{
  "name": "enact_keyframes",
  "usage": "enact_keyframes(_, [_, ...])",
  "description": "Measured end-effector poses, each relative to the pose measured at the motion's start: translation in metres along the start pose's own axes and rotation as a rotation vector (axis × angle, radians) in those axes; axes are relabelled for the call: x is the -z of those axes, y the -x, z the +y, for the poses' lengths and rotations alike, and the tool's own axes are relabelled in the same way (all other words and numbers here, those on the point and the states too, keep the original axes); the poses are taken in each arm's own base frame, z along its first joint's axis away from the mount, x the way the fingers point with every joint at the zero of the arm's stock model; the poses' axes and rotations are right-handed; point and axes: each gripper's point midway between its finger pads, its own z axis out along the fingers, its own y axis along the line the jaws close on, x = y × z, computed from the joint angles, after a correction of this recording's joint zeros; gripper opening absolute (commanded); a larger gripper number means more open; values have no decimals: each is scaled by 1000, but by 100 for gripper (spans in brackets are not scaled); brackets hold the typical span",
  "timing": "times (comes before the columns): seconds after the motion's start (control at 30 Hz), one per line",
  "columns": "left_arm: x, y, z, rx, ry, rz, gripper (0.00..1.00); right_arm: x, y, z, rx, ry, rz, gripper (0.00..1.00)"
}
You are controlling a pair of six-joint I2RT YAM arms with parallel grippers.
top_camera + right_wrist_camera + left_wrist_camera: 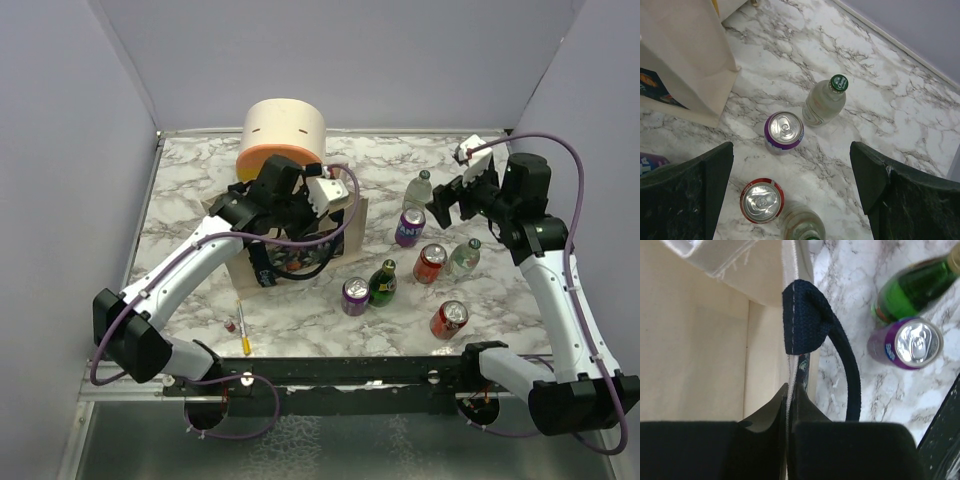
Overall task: Place the beverage into the canvas bag
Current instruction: Adjust the canvas bag at the center of the board.
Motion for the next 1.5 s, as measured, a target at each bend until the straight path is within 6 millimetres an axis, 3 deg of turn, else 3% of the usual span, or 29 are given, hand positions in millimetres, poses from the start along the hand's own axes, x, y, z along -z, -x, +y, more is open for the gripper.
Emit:
enact_keyframes(0.33, [-10,30,20,277,178,-26,2,-13,-12,-2,-13,18,44,100])
enact_keyframes(0.5, [-10,50,23,400,188,-81,27,-19,-19,-2,-22,29,71,100])
enact_keyframes(0.63, [-13,68,13,455,117,-146,62,-23,-25,-1,-29,39,94,100])
enact_keyframes(0.73, [-11,72,6,456,80,-174,73,-23,-27,0,-33,45,100,100])
enact_keyframes(0.87, [3,77,1,388,62,-204,76,-24,-22,10,-38,102,76,100])
enact_keyframes(1.03, [42,88,4,231,98,-274,76,-26,-5,34,-38,258,-6,99])
enact_keyframes(1.13, [67,89,20,184,164,-312,77,-33,1,42,-38,325,-40,96])
enact_keyframes(1.27, [89,76,57,192,303,-310,78,-55,1,53,-50,415,-55,91])
enact_keyframes(1.37, [91,59,85,224,401,-263,78,-72,-4,61,-55,456,-42,85])
enact_keyframes(1.5, [77,33,111,265,482,-162,72,-94,-10,76,-48,498,-22,76])
